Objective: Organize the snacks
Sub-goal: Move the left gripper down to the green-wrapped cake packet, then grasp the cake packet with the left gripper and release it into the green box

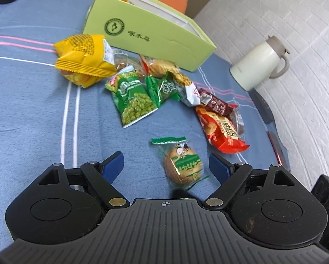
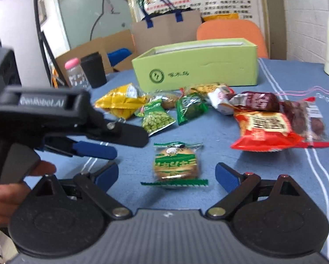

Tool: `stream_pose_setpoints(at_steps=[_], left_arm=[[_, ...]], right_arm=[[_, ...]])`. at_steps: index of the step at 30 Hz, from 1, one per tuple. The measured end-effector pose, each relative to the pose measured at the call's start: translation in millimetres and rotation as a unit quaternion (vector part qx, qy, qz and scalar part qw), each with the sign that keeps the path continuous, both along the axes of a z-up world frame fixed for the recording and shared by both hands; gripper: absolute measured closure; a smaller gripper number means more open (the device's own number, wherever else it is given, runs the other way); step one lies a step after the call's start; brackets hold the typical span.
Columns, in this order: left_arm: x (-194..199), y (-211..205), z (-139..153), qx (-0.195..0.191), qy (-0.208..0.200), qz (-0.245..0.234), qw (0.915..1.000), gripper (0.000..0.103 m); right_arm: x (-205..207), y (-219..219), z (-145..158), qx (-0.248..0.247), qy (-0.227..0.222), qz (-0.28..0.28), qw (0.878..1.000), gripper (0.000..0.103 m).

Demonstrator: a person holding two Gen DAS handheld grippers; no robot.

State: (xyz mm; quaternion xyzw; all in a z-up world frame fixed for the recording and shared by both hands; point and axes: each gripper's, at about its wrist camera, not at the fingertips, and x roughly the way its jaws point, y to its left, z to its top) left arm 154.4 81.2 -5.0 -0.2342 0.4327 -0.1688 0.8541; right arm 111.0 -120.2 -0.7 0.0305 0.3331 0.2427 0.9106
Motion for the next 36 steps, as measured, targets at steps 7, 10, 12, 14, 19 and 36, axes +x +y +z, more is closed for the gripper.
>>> stream_pose_setpoints(at_steps=[7,10,12,14,19,36], left_arm=[[11,-6,-3,-0.008,0.009,-0.008,0.9999,0.035],[14,-16,-5,-0.004,0.010,-0.023,0.9997,0.036],[15,-22,-6,0.005,0.008,-0.031,0.9995,0.036],[15,-26,-5,0.019,0.003,-0.033,0.9993,0.036],[17,-34,-7,0.039,-0.003,-0.042,0.9984,0.036],[14,-49,-9,0.051,-0.008,-0.053,0.9972,0.041]], right_arm=[[6,7,-8,-0.019,0.002,0.004,1.000,0.010],[6,7,-9,-0.017,-0.001,0.001,1.000,0.009],[6,8,-11,-0.013,0.000,-0.001,1.000,0.001],[6,12,-11,-0.015,-0.001,-0.011,1.000,0.001],[0,22,-12,-0.059,-0.018,0.008,0.998,0.001],[0,10,-13,-0.055,-0.034,0.011,0.998,0.003]])
